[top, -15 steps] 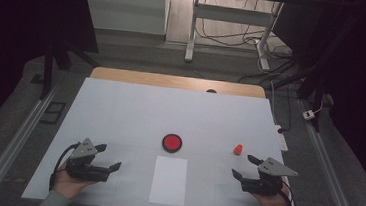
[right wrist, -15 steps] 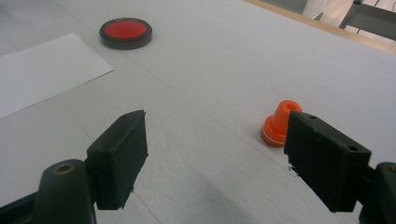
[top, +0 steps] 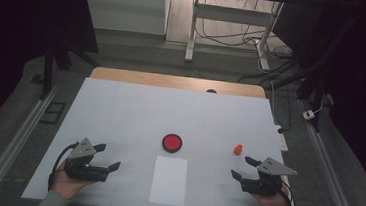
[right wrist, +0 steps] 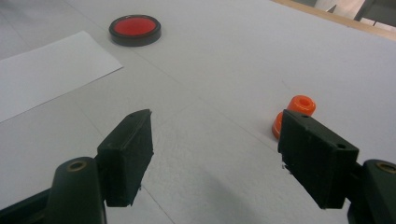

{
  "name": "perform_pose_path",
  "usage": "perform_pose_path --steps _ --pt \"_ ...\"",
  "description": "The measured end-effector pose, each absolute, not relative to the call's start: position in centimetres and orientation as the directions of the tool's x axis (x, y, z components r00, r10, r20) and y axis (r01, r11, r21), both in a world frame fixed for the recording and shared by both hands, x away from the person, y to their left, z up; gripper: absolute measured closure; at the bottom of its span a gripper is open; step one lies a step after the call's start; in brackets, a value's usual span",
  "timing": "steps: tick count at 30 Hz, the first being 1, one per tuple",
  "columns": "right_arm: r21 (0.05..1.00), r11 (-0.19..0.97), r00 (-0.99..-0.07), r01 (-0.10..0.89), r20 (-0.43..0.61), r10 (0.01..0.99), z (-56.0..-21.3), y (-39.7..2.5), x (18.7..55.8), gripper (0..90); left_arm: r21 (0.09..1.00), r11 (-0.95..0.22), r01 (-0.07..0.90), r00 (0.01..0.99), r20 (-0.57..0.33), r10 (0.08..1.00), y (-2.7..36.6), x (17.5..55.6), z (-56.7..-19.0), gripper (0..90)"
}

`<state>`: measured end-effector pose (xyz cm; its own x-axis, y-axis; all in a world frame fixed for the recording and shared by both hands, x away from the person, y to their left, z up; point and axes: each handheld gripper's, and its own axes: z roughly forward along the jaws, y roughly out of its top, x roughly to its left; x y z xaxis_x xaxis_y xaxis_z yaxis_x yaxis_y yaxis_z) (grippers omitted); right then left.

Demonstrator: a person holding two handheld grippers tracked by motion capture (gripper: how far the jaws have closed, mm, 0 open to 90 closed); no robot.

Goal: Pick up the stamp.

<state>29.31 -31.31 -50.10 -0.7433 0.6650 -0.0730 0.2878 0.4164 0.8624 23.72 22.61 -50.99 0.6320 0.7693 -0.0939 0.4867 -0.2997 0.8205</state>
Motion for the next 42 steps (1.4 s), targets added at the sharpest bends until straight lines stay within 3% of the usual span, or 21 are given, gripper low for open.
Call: perform_pose_path --steps 23,34,42 --pt "0.861 0.42 -0.739 0.287 -0.08 0.669 -47.9 -30.1 29.9 28.3 0.82 -0.294 0.49 0.625 -0.095 0.775 22.6 23.9 -51.1 16.6" --pt "0.848 0.428 -0.714 0.313 -0.087 0.694 -44.8 -28.4 32.3 29.1 0.817 -0.304 0.489 0.635 -0.095 0.767 22.6 24.0 -51.2 16.5" --pt "0.826 0.423 -0.682 0.372 -0.065 0.728 -44.4 -28.5 34.5 28.9 0.814 -0.305 0.494 0.629 -0.093 0.772 22.5 24.2 -51.3 16.5"
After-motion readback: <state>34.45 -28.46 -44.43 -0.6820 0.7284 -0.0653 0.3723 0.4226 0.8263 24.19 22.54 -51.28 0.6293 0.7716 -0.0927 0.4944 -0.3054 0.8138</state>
